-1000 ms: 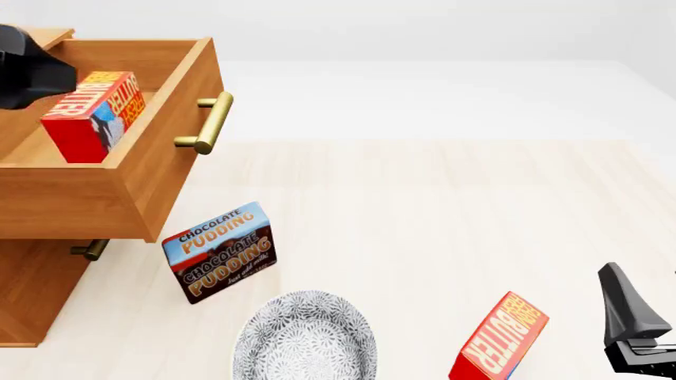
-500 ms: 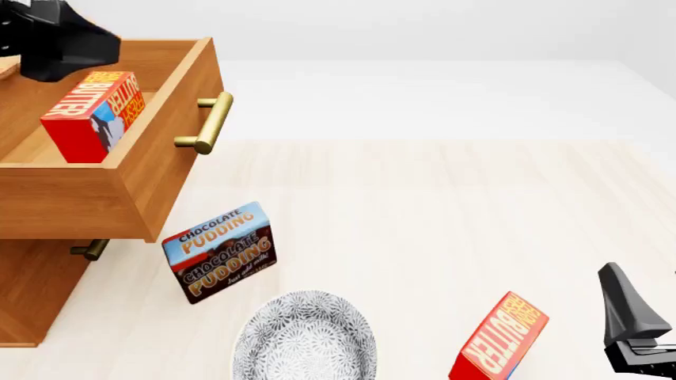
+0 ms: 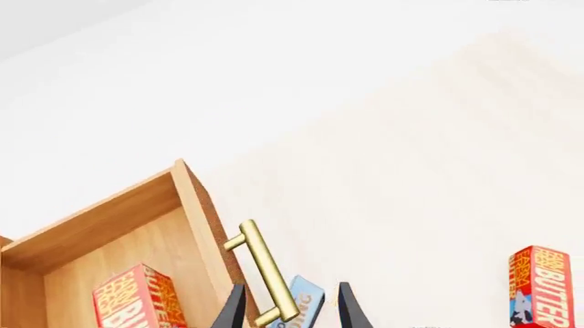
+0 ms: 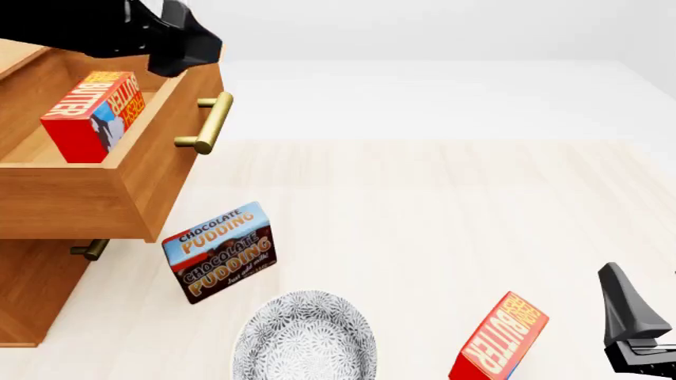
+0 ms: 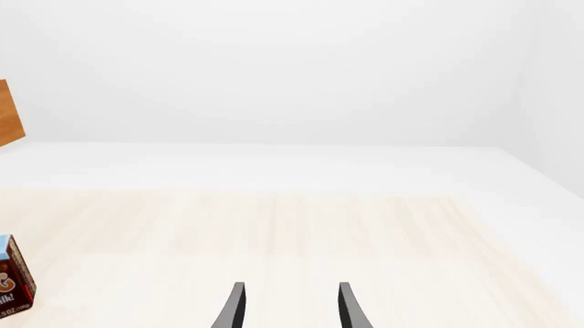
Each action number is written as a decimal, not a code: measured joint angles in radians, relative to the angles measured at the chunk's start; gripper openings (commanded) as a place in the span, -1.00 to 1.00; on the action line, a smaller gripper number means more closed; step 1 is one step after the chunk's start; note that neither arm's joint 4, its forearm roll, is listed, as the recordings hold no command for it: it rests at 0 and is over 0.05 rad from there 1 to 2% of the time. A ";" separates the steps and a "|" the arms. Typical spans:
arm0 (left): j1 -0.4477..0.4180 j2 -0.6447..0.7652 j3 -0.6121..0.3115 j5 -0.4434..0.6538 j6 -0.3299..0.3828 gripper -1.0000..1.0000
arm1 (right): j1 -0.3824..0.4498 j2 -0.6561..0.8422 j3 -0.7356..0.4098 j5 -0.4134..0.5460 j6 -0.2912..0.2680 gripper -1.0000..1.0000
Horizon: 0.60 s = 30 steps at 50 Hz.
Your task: Put the butter at the front in the top drawer of the cabinet and close it.
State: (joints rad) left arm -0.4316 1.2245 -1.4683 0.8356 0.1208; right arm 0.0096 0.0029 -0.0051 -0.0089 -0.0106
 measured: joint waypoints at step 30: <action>-0.123 0.166 -0.034 -0.141 -0.017 1.00 | 0.000 0.000 0.000 0.000 0.000 1.00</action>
State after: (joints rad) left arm -0.5541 1.3906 -1.5027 0.6949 0.1034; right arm 0.0096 0.0029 -0.0051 -0.0089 -0.0106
